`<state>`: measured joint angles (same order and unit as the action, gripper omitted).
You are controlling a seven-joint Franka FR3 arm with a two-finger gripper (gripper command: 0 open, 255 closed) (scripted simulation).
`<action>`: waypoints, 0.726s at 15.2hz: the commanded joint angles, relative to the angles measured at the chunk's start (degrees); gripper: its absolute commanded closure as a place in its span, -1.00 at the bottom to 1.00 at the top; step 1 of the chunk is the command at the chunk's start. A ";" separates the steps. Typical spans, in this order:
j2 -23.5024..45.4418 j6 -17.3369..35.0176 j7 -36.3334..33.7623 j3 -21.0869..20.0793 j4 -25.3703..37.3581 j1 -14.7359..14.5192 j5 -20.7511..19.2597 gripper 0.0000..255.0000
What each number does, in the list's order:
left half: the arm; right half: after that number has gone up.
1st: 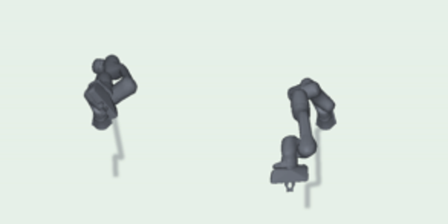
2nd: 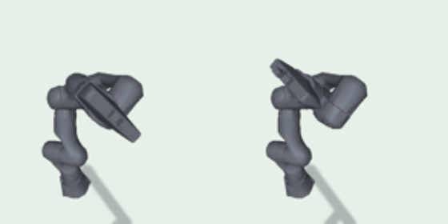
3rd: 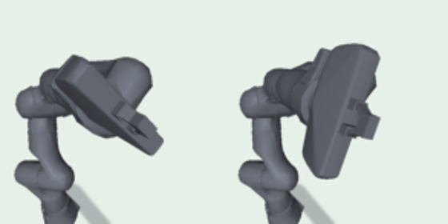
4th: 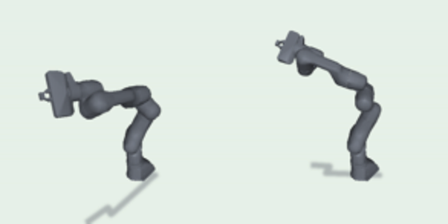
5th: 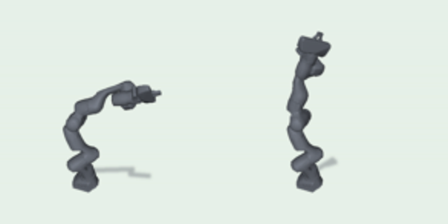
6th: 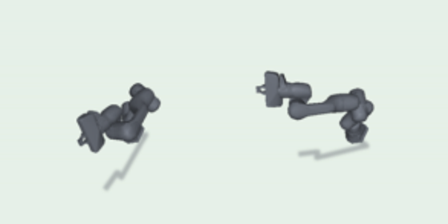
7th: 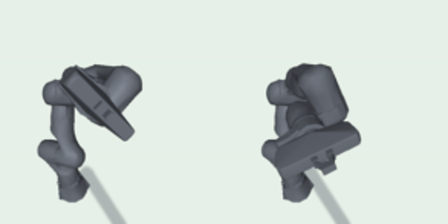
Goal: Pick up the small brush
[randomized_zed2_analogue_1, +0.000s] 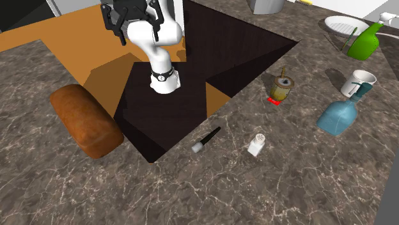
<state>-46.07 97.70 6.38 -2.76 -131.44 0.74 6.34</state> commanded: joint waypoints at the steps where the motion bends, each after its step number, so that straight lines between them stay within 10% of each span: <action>1: 0.00 0.00 0.00 0.00 0.00 0.00 0.00 -1.00; 11: 9.34 18.71 -8.79 -7.54 -8.88 -0.41 4.40 -1.00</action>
<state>-38.17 114.35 -1.17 -9.23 -139.91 0.46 10.23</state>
